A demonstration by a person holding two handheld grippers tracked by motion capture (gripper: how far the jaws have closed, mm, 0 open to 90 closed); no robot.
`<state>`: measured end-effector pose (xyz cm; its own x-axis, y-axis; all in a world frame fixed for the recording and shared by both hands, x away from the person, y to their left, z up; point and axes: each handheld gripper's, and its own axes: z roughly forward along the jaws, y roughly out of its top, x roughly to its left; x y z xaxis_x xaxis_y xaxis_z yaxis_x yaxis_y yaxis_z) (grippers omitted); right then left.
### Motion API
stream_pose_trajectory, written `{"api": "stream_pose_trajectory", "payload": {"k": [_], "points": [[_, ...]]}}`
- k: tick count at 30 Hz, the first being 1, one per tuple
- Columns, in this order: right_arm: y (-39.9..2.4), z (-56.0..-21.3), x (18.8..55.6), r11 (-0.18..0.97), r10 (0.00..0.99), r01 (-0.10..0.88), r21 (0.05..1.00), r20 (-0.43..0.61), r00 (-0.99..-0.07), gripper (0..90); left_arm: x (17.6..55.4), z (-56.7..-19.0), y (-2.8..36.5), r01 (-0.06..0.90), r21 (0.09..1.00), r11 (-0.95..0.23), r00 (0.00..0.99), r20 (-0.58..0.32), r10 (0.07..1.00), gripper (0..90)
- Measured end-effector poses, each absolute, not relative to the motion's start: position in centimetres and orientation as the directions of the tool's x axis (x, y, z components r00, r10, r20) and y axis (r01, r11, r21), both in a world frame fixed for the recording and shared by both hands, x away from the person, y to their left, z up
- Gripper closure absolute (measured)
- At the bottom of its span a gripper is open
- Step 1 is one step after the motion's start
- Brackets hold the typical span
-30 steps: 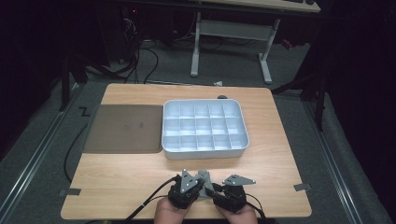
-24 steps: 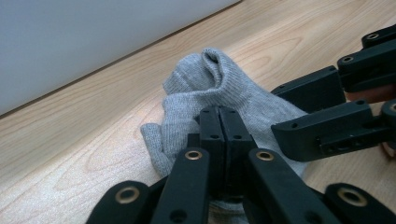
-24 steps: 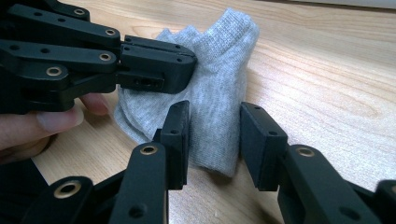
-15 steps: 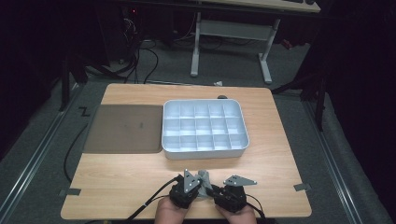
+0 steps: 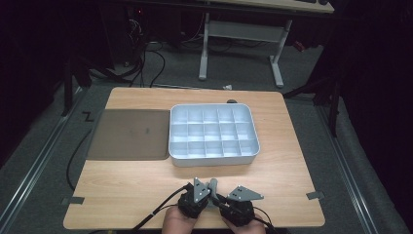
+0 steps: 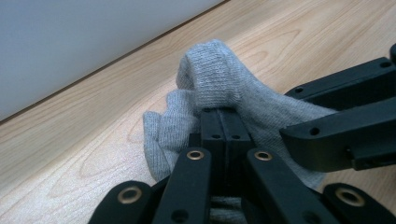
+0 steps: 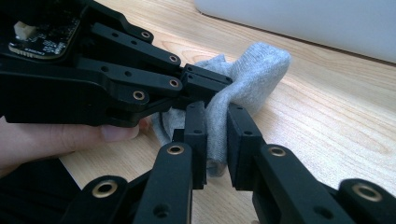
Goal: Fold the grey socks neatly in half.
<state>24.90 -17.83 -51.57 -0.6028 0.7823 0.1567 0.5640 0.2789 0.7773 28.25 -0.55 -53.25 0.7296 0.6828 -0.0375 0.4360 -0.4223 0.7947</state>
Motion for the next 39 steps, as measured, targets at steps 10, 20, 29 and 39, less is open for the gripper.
{"api": "stream_pose_trajectory", "payload": {"k": [10, 20, 29, 39], "points": [[-18.7, -51.7, 25.3, 0.25, 0.786, 0.591, 0.767, 0.196, -0.586, 76.5, 28.4, -53.3, -0.6, 0.437, 0.795, -0.421, 0.73, -0.04, 0.682, 90.0], [-21.3, -51.0, 26.3, 0.195, 0.84, 0.605, 0.772, 0.187, -0.509, 85.2, 28.4, -53.3, -0.6, 0.438, 0.795, -0.419, 0.731, -0.043, 0.681, 90.0], [-18.9, -53.0, 27.0, 0.258, 0.828, 0.653, 0.712, 0.185, -0.529, 90.0, 28.3, -53.2, -0.5, 0.442, 0.795, -0.416, 0.73, -0.049, 0.681, 90.0], [-18.8, -53.0, 26.9, 0.26, 0.838, 0.651, 0.713, 0.169, -0.519, 85.0, 28.3, -53.0, -0.2, 0.451, 0.804, -0.387, 0.737, -0.091, 0.67, 81.5]]}}
